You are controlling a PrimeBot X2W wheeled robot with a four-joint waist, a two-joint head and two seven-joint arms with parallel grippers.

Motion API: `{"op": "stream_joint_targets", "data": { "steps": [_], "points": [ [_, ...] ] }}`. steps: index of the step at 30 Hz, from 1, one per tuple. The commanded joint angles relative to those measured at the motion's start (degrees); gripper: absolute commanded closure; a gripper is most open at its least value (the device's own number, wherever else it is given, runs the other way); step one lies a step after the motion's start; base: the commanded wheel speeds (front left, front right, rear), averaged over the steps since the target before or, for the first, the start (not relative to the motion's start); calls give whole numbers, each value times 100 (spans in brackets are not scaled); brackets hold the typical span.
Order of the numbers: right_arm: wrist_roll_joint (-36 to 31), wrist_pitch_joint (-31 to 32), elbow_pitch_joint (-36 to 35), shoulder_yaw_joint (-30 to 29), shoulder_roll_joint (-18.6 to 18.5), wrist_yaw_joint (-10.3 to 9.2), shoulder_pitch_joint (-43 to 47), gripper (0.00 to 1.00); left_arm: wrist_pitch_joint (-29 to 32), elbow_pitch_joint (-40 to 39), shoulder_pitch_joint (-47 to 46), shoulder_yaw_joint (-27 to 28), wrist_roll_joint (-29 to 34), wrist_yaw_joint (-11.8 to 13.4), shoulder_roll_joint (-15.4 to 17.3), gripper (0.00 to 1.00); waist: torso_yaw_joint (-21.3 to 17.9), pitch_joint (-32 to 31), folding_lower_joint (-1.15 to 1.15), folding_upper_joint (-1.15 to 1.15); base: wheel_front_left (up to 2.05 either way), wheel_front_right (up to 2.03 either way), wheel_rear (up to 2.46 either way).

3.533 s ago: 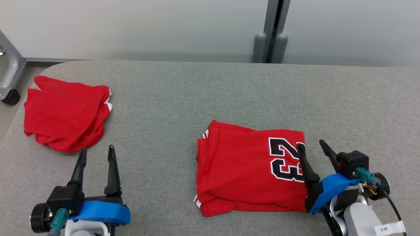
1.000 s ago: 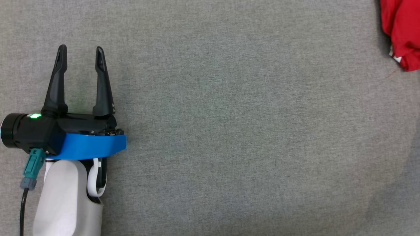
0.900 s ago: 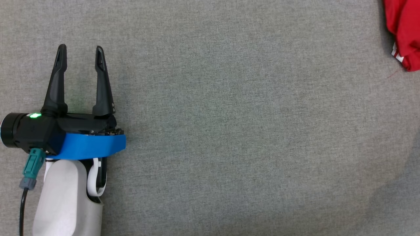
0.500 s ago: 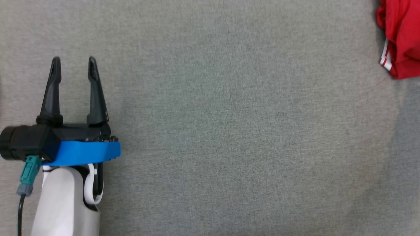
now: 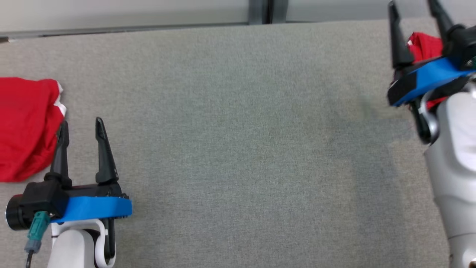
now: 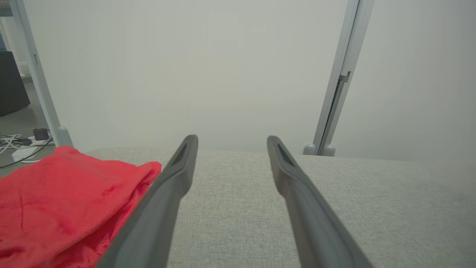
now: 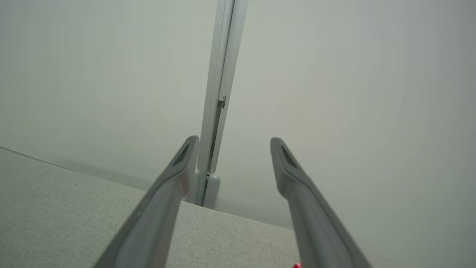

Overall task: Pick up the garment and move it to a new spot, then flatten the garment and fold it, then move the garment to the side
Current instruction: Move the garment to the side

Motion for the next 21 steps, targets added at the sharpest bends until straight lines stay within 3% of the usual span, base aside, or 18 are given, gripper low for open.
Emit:
{"op": "stream_joint_targets", "data": {
  "steps": [1, 7, 21],
  "points": [
    [114, -14, -121, 107, 154, 1, 266, 0, -12, 82, 98, -16, -14, -24, -9, 0, -20, -202, 1, 0, 0, 0, 0],
    [386, -15, -459, 258, 511, 1, 1082, 0, -11, 298, 336, -68, -22, -17, -80, 0, 57, -675, 1, 0, 0, 0, 0],
    [494, -2, -1474, -50, 831, 1, 3221, 0, -12, 599, 662, -181, -83, -20, -141, 0, 163, -1252, 1, 0, 0, 0, 0]
  ]
}}
